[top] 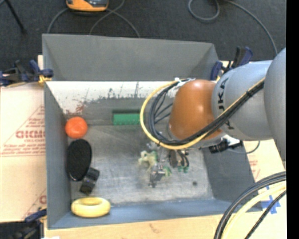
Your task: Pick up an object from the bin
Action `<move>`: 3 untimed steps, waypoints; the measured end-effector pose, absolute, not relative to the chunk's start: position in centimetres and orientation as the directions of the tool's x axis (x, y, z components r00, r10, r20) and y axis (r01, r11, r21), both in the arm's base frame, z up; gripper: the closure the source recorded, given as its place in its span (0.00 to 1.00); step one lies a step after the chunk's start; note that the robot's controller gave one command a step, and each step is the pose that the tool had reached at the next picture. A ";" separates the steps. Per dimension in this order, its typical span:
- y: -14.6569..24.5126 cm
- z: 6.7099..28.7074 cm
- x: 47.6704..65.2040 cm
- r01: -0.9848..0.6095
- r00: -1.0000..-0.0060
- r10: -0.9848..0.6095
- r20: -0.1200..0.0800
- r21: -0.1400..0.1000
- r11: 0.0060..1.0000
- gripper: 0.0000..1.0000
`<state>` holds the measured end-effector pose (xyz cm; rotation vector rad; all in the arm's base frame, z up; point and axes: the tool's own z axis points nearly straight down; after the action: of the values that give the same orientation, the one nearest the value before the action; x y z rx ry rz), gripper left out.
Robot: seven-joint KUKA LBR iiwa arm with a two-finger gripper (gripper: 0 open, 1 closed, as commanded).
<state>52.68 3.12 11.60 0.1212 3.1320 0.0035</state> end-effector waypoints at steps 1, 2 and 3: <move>0.5 7.8 54.5 0.080 -0.997 0.080 -0.006 -0.002 0.997 0.00; 1.0 8.3 56.0 -0.049 -0.999 -0.049 -0.008 -0.001 0.999 0.00; 2.5 7.2 57.7 -0.172 -0.985 -0.172 -0.005 -0.003 0.985 0.00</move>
Offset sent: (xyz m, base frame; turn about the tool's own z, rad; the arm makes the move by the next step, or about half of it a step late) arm 0.0401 -0.0199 -0.0460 -0.1807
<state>57.71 2.46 7.21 -0.2713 3.1251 -0.0037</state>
